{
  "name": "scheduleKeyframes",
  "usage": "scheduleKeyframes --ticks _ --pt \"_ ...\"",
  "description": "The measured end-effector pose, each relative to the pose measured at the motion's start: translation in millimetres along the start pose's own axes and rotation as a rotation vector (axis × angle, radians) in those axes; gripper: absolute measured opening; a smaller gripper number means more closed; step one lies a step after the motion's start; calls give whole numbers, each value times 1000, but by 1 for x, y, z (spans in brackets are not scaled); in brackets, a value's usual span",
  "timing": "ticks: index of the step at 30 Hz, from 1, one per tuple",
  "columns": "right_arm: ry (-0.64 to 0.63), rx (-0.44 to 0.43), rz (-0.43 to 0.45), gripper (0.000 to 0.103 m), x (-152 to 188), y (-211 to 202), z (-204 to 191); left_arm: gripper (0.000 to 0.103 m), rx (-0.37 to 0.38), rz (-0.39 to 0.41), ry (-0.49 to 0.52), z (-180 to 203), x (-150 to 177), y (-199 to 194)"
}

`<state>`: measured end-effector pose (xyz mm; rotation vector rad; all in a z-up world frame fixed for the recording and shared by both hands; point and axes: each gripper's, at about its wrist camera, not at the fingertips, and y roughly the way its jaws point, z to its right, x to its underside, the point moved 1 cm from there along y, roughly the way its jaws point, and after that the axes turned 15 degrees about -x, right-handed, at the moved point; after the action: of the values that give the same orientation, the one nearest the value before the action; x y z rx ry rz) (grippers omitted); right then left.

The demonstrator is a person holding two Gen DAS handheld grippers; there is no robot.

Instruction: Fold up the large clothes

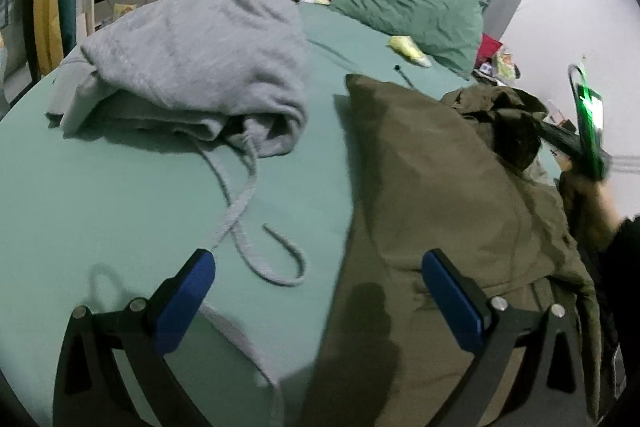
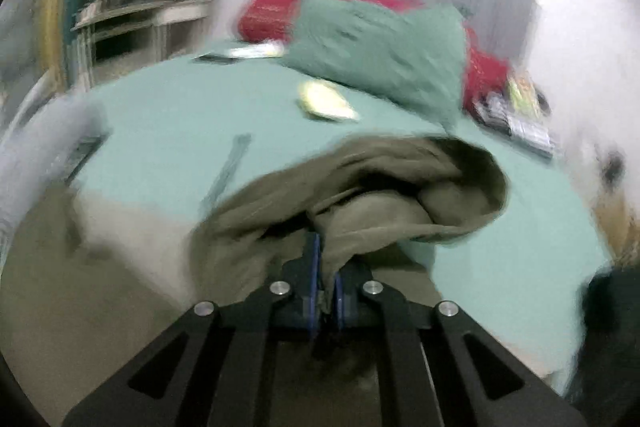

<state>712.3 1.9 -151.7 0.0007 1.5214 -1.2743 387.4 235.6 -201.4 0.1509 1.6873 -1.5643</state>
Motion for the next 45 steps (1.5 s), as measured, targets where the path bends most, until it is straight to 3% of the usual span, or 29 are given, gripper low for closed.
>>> scheduleKeyframes --ticks 2,4,6,7,8,9,10,13,16,19,23,26,31,35,38,39,40,41,42,43,45 --pt "-229 -40 -58 6 28 -27 -60 103 7 13 10 4 0 -5" --pt "-340 -88 -120 6 59 -39 -97 103 13 20 21 7 1 -10" --pt "-348 -168 -215 11 96 -45 -120 103 22 21 29 9 3 -14" --pt "-326 -198 -231 24 110 -50 -124 103 24 20 31 10 3 -17" --pt "-287 -237 -238 45 121 -57 -125 103 27 18 31 10 4 -19" --pt "-244 -245 -234 55 127 -66 -123 103 31 16 30 10 5 -21" --pt "-197 -250 -212 65 130 -78 -118 103 33 16 29 10 5 -23" --pt "-52 -246 -90 70 128 -120 -84 103 30 23 31 9 7 -27" --pt "96 -117 25 78 116 -146 -22 103 23 21 31 9 8 -24" --pt "255 12 86 78 109 -149 48 103 20 11 30 11 7 -18" --pt "456 108 123 78 104 -121 133 103 -3 23 49 14 4 -13" --pt "537 200 36 78 108 -81 169 103 -4 7 45 14 4 -4" --pt "543 -1 1 78 84 -8 161 103 11 -55 18 7 10 9" --pt "476 -109 -37 78 58 27 109 103 20 -41 22 7 11 5" --pt "499 -185 -102 78 55 51 80 103 27 -36 22 7 10 2" --pt "520 -197 -116 77 56 53 74 103 27 -35 23 7 10 1" --pt "547 -212 -117 68 57 55 73 103 29 -35 23 7 9 0" --pt "569 -246 -108 37 56 58 74 103 32 -32 21 6 9 -1" --pt "566 -267 -123 16 57 57 66 103 34 -31 20 6 8 -2" --pt "544 -254 -141 5 54 56 61 103 37 -32 17 5 7 -3" --pt "503 -295 -152 4 44 48 56 103 45 -34 9 4 6 -5"
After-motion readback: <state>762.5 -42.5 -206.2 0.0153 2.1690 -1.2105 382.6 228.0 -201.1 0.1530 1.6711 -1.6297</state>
